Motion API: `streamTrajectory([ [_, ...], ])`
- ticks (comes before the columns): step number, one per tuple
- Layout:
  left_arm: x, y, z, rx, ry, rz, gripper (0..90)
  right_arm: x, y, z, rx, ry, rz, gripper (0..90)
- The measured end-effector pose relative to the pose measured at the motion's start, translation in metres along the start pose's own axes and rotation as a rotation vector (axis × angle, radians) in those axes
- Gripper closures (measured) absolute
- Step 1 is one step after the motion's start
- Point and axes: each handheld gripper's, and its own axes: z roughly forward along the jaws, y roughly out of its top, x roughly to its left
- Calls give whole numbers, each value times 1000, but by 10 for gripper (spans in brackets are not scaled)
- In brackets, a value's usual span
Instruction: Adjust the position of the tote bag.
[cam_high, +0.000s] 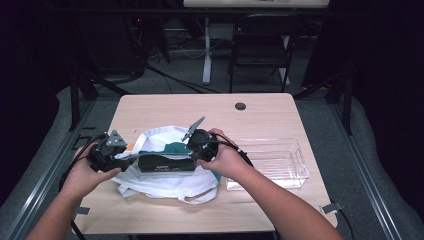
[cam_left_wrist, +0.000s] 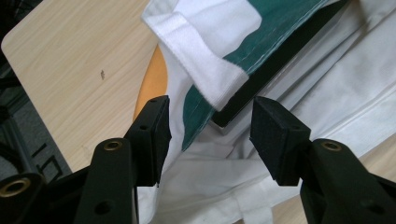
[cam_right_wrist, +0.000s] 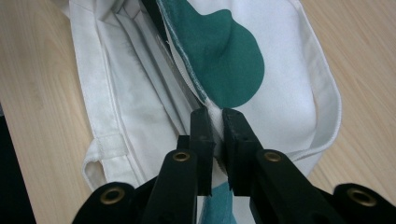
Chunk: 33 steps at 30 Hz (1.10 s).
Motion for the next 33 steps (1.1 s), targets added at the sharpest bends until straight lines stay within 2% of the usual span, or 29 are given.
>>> streamTrajectory([
  [10, -1, -2, 13, 32, 17, -9, 628, -7, 0, 0, -12, -12, 21, 833],
  [17, 1, -2, 16, 41, 22, -6, 675, -10, -1, 1, -23, -16, 31, 833],
  [26, 2, 1, 17, 35, 20, 5, 773, -12, 0, -1, -29, -30, 35, 832],
  [28, 3, 2, 16, 37, 5, 8, 784, -13, 0, -2, -30, -31, 32, 832],
  [29, 2, 3, 16, 35, 16, 8, 794, -12, -1, -2, -44, -33, 43, 832],
  [33, 4, 7, 14, 46, -3, 16, 836, -12, 0, -4, -45, -39, 42, 832],
])
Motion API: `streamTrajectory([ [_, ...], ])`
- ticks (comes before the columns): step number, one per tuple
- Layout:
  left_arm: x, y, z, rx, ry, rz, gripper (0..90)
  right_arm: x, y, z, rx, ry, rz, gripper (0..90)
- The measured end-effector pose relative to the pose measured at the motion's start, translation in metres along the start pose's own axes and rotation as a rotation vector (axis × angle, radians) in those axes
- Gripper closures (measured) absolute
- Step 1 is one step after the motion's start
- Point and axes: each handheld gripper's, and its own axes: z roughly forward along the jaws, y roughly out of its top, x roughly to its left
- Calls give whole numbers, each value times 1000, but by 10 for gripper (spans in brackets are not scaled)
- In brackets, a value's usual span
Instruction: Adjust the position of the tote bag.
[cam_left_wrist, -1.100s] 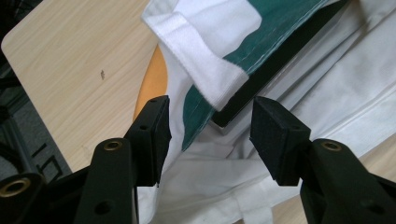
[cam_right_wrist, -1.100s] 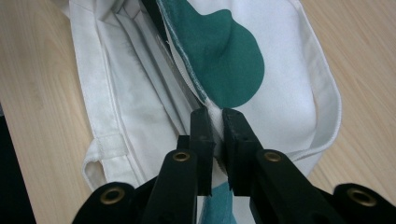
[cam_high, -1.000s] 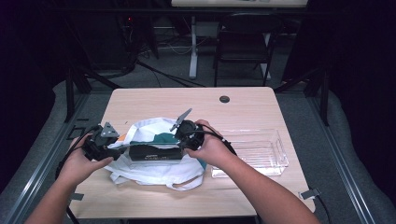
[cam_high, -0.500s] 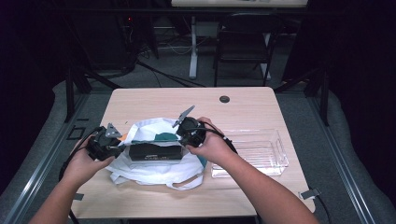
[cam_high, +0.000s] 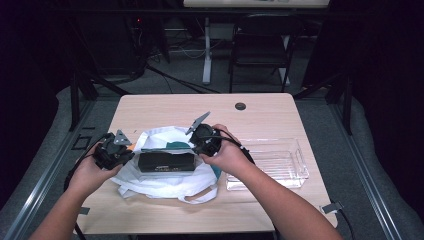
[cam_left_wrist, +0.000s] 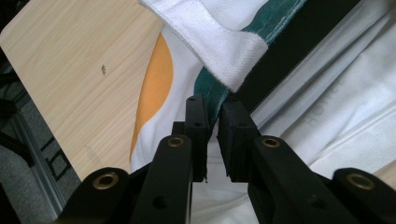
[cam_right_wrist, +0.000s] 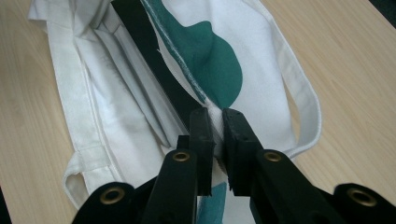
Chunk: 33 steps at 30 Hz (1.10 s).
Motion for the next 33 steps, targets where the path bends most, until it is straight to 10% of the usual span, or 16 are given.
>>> streamTrajectory([
  [19, 9, 18, -9, 38, -14, -68, 883, -1, 3, -5, -4, -20, 0, 830],
  [33, 22, 29, 0, 59, -40, -217, 886, 4, 2, 3, 5, 2, 1, 772],
])
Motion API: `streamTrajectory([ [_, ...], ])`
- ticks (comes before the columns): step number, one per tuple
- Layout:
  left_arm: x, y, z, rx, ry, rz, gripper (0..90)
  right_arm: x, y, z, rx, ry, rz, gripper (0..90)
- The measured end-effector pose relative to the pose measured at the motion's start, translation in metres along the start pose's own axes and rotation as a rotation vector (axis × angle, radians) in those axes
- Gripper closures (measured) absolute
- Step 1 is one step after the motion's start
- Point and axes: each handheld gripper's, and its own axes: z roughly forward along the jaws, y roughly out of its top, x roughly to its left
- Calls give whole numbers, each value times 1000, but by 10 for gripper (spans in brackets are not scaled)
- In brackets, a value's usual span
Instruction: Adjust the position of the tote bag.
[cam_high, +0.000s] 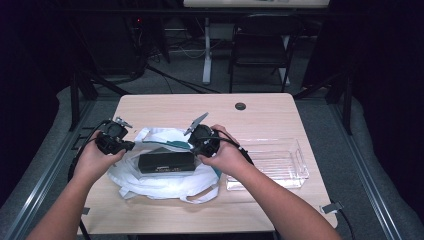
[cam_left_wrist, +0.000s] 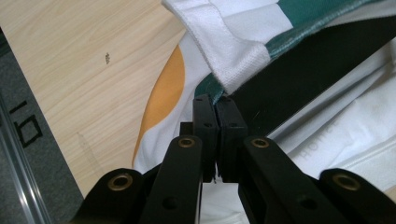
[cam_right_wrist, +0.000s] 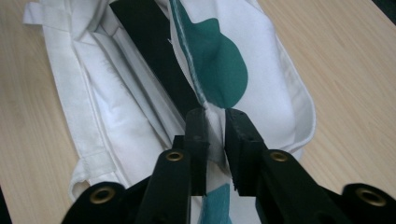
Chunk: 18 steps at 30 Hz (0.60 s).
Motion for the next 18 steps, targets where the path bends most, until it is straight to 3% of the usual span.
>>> streamTrajectory([
  [7, 3, 3, 2, -1, -4, -31, 886, 7, 0, 3, 9, 0, -22, 706],
  [11, 4, 4, 3, -3, -5, -42, 886, 13, -1, 7, 23, -26, -42, 648],
  [18, 6, 5, 4, -7, -10, -55, 885, 13, -1, 13, 44, -60, -47, 633],
])
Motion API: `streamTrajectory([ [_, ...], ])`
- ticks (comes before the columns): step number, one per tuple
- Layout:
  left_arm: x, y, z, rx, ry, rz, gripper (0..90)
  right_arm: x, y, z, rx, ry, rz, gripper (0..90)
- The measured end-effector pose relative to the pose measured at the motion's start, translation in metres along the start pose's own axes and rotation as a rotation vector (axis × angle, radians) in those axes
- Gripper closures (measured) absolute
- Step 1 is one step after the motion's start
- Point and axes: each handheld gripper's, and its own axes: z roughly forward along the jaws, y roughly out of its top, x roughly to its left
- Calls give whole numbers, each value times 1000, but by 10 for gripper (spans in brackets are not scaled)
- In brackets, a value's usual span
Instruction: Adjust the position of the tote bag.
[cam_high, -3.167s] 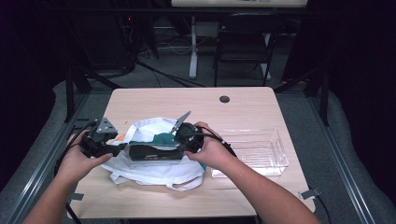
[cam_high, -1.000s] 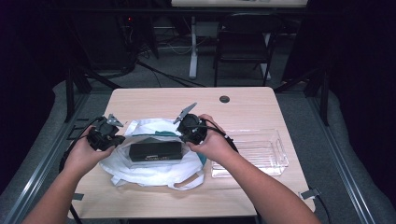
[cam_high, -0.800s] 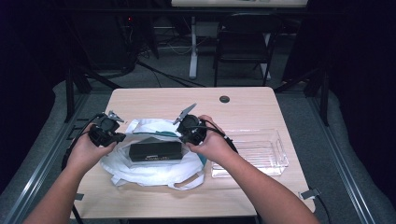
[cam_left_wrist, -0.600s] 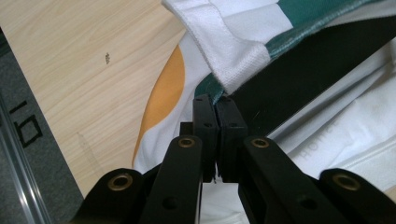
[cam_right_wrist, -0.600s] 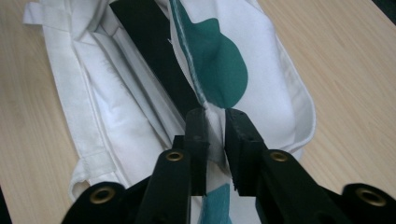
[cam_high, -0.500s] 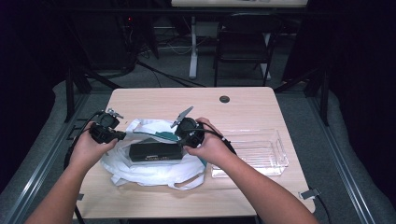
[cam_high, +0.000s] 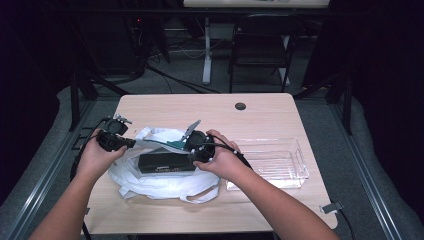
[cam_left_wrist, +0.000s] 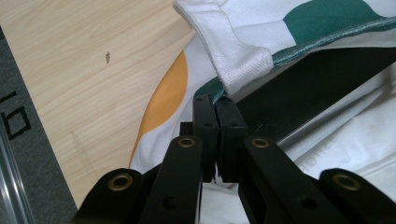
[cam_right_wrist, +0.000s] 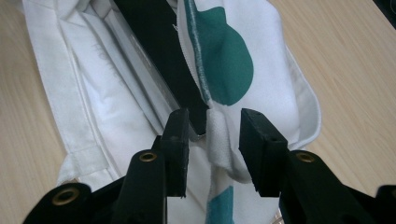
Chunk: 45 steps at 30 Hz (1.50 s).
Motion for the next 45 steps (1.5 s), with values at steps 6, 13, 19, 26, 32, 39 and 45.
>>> streamTrajectory([
  [6, 1, 0, 0, -4, -2, -4, 886, -3, 0, 6, 18, -14, 12, 648],
  [13, 0, 1, 1, -5, -1, -2, 886, -7, 0, 12, 34, -27, 28, 734],
  [19, -1, 2, 2, -12, -2, 1, 884, -10, 1, 11, 27, -55, 29, 802],
  [26, -2, 2, 3, -10, 11, 9, 884, -10, 4, 11, 16, -101, 48, 815],
  [32, -2, 2, 4, -14, 21, 16, 868, -12, 6, 11, 1, -115, 86, 817],
  [39, -4, 0, 6, -20, 45, 39, 749, -19, 9, 10, 7, -130, 126, 819],
  [45, 2, -11, 6, -70, 31, 19, 600, -23, 10, 11, 13, -133, 139, 818],
])
